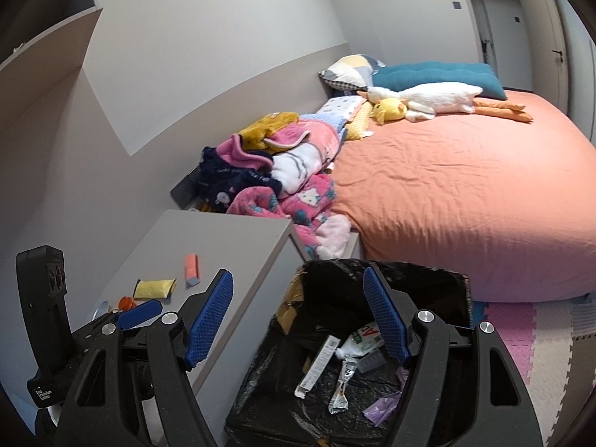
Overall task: Collect trash
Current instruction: 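Open both tools to drop the box and packet into the bin, then move both open tools back over the table trash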
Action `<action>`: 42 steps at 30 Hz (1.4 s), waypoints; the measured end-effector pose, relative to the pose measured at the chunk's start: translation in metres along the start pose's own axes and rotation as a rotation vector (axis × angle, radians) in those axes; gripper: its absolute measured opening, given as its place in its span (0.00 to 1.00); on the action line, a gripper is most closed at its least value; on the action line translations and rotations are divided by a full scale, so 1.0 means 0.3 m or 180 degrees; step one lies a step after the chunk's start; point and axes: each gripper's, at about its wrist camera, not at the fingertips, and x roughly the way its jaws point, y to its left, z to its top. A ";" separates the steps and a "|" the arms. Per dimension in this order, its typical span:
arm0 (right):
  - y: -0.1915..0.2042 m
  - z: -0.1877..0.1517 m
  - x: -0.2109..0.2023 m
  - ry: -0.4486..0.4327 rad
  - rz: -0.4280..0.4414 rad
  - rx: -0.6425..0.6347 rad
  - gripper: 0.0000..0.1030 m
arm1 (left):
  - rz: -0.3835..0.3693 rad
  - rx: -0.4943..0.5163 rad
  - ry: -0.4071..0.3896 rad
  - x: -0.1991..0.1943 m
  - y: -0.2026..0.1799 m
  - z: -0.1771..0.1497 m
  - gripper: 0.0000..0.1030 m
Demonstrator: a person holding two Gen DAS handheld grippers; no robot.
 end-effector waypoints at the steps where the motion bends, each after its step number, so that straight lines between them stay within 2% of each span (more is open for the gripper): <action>1: 0.010 0.000 0.005 0.0011 0.0019 -0.0017 0.71 | 0.0023 -0.0020 -0.0014 -0.009 0.010 -0.004 0.94; 22: 0.324 -0.046 0.177 0.0318 0.0478 -0.0360 0.71 | 0.0648 -0.0522 -0.0230 -0.225 0.329 -0.113 0.94; 34: 0.458 -0.082 0.305 0.0532 0.0604 -0.0537 0.71 | 0.1029 -0.0933 -0.0301 -0.320 0.510 -0.191 0.94; 42: 0.526 -0.091 0.402 0.0607 0.0568 -0.0648 0.71 | 0.1292 -0.1218 -0.0274 -0.358 0.645 -0.244 0.94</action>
